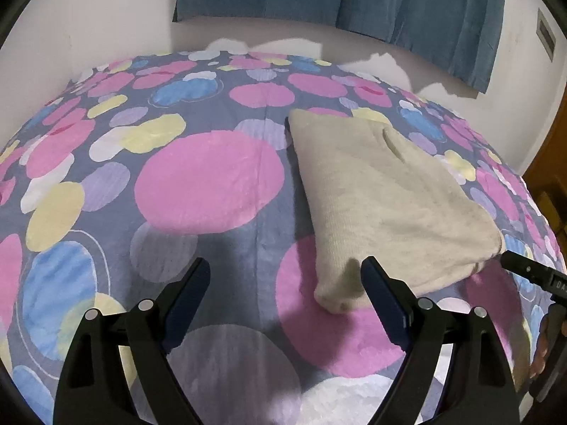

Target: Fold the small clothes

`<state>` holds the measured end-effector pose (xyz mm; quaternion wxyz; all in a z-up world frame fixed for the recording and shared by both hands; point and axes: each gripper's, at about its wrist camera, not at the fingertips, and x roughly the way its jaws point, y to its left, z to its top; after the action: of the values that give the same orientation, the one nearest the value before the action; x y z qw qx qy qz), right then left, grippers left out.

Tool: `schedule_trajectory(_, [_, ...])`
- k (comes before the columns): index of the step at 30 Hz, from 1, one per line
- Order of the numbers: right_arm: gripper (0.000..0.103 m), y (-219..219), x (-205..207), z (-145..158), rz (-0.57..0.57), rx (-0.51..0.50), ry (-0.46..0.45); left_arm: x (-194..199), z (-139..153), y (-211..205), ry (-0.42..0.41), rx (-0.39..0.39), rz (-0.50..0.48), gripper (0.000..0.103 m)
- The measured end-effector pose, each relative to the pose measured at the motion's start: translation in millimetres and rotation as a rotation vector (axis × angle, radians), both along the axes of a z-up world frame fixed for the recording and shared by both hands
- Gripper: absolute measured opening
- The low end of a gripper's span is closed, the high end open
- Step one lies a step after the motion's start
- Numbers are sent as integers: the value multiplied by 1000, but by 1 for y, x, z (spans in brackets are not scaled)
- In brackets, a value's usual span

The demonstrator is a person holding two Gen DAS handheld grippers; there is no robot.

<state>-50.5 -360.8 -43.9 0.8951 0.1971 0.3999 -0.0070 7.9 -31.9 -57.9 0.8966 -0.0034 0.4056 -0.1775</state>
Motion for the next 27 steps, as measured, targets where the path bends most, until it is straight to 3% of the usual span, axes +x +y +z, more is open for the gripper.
schedule_trajectory(6, [84, 14, -2, 9, -31, -80, -33, -7, 7, 4, -50, 53, 88, 86])
schedule_trajectory(27, [84, 23, -2, 5, -31, -98, -28, -17, 18, -2, -94, 72, 78, 86])
